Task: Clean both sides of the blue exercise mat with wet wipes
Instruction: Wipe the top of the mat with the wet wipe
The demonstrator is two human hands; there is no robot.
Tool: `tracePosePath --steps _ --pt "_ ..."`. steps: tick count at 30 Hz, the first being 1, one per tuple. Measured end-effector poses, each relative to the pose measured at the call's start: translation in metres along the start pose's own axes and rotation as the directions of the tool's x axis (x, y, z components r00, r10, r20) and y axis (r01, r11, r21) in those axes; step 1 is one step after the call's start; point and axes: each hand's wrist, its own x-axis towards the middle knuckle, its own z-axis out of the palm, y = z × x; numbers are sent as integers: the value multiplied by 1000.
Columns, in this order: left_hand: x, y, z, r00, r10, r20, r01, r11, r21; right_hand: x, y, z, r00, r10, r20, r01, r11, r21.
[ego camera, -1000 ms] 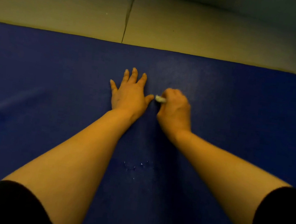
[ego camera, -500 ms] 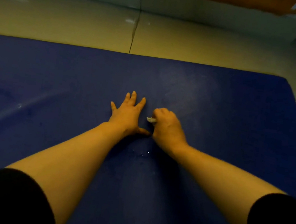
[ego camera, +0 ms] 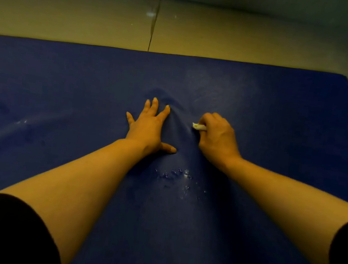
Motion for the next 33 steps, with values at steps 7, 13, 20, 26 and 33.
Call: tracePosePath --steps 7,13,20,26,33 --pt "0 -1 1 1000 3 -13 -3 1000 -9 31 31 -26 897 398 -192 -408 913 -14" --pt "-1 1 2 1000 0 -21 0 1000 -9 14 -40 20 996 67 -57 -64 997 46" --pt "-1 0 3 1000 8 -21 -8 1000 -11 38 17 -21 978 197 -62 -197 980 6" --pt "0 -2 5 999 10 -41 -11 1000 -12 -10 -8 6 985 96 -144 -101 994 -33" --pt "0 -2 4 1000 9 -30 -9 1000 -11 -28 19 -11 997 -29 68 33 998 -50"
